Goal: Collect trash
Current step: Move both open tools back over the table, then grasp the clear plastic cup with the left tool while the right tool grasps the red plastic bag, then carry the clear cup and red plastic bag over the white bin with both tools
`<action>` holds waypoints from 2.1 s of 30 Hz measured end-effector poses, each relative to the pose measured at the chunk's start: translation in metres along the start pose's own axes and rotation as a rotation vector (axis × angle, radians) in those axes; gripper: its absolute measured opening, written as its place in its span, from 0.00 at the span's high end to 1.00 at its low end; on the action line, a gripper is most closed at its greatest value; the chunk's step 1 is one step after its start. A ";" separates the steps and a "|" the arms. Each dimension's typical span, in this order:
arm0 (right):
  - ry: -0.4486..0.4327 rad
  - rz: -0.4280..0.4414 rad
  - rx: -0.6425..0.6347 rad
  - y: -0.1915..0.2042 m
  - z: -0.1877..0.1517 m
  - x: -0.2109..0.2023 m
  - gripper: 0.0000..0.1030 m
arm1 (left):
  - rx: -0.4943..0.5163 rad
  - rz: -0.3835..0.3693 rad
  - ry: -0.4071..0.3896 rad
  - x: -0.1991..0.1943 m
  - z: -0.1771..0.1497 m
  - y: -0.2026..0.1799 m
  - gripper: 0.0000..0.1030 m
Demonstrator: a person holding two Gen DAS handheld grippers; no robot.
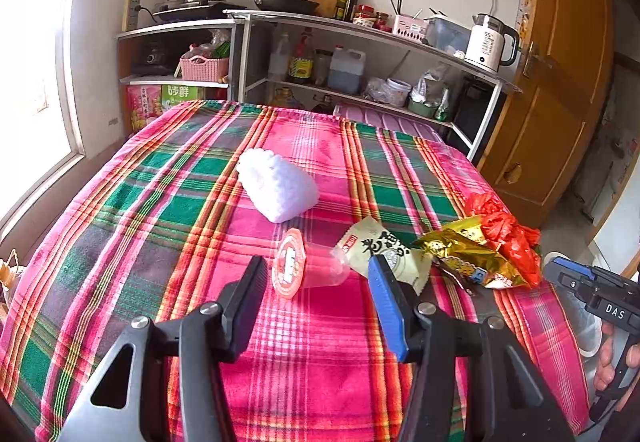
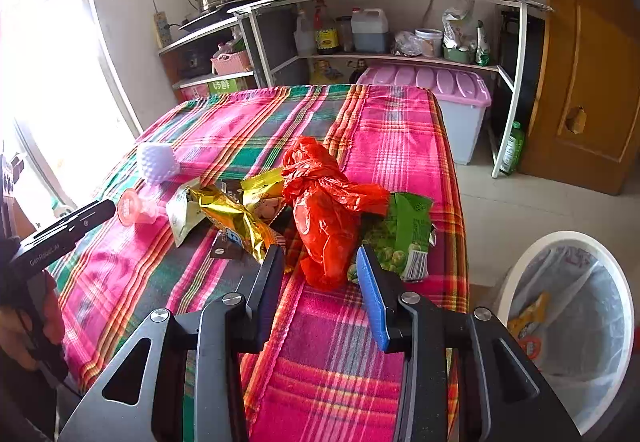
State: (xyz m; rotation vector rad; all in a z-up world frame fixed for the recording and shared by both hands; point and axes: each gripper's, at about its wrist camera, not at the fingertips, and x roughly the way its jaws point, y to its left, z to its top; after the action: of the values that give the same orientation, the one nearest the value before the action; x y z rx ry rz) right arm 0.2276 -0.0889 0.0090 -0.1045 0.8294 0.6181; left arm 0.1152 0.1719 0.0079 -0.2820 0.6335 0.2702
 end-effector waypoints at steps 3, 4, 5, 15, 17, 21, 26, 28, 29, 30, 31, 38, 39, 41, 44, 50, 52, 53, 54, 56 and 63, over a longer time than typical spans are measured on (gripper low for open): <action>0.012 -0.007 -0.009 0.001 0.003 0.008 0.62 | -0.005 0.011 0.015 0.009 0.003 0.003 0.47; 0.014 -0.008 -0.011 0.002 0.004 0.010 0.62 | -0.004 0.012 0.022 0.012 0.003 0.003 0.47; 0.018 -0.009 -0.013 0.002 0.005 0.012 0.62 | -0.003 0.014 0.032 0.015 0.004 0.003 0.47; 0.035 -0.020 -0.015 0.003 0.011 0.027 0.62 | 0.028 0.012 0.118 0.038 0.005 -0.009 0.46; 0.043 -0.027 -0.014 0.004 0.012 0.031 0.62 | 0.036 0.026 0.144 0.043 0.005 -0.010 0.46; 0.056 -0.037 -0.004 0.002 0.011 0.036 0.62 | 0.044 0.047 0.186 0.052 0.004 -0.012 0.46; 0.057 -0.028 -0.004 0.001 0.011 0.038 0.69 | 0.032 0.054 0.191 0.053 0.004 -0.010 0.50; 0.056 -0.023 -0.001 0.002 0.010 0.038 0.74 | 0.028 0.048 0.185 0.051 0.004 -0.010 0.50; 0.055 -0.021 -0.002 0.003 0.010 0.038 0.76 | 0.028 0.046 0.179 0.050 0.004 -0.010 0.52; 0.054 -0.018 -0.002 0.003 0.009 0.038 0.77 | 0.029 0.044 0.172 0.048 0.004 -0.010 0.52; 0.051 -0.015 0.001 0.003 0.008 0.037 0.78 | 0.032 0.042 0.165 0.047 0.004 -0.010 0.54; 0.025 0.010 0.027 0.003 0.003 0.024 0.80 | 0.044 0.020 0.118 0.031 0.001 -0.016 0.55; 0.020 0.013 0.030 0.003 0.003 0.021 0.80 | 0.045 0.013 0.111 0.028 0.000 -0.017 0.55; 0.009 0.020 0.037 0.003 0.001 0.014 0.80 | 0.045 -0.005 0.098 0.021 -0.002 -0.020 0.55; -0.009 0.030 0.051 0.001 -0.002 0.003 0.80 | 0.048 -0.047 0.064 0.007 -0.004 -0.025 0.55; -0.042 0.047 0.079 -0.001 -0.010 -0.023 0.80 | 0.071 -0.126 0.017 -0.017 -0.007 -0.042 0.56; -0.049 0.051 0.089 -0.003 -0.013 -0.030 0.80 | 0.082 -0.147 0.014 -0.021 -0.009 -0.049 0.56; -0.053 0.051 0.096 -0.005 -0.015 -0.035 0.80 | 0.087 -0.155 0.013 -0.023 -0.009 -0.053 0.56; -0.057 0.051 0.103 -0.007 -0.017 -0.039 0.80 | 0.095 -0.165 0.012 -0.025 -0.011 -0.058 0.56; -0.066 0.051 0.117 -0.010 -0.022 -0.047 0.80 | 0.108 -0.181 0.009 -0.029 -0.013 -0.066 0.56; -0.086 0.036 0.158 -0.025 -0.038 -0.071 0.80 | 0.148 -0.247 0.019 -0.037 -0.022 -0.099 0.56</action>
State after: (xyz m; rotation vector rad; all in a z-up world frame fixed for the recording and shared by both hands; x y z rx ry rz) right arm 0.1799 -0.1554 0.0303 0.0805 0.7948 0.5846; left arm 0.1074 0.0671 0.0307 -0.2178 0.6273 -0.0172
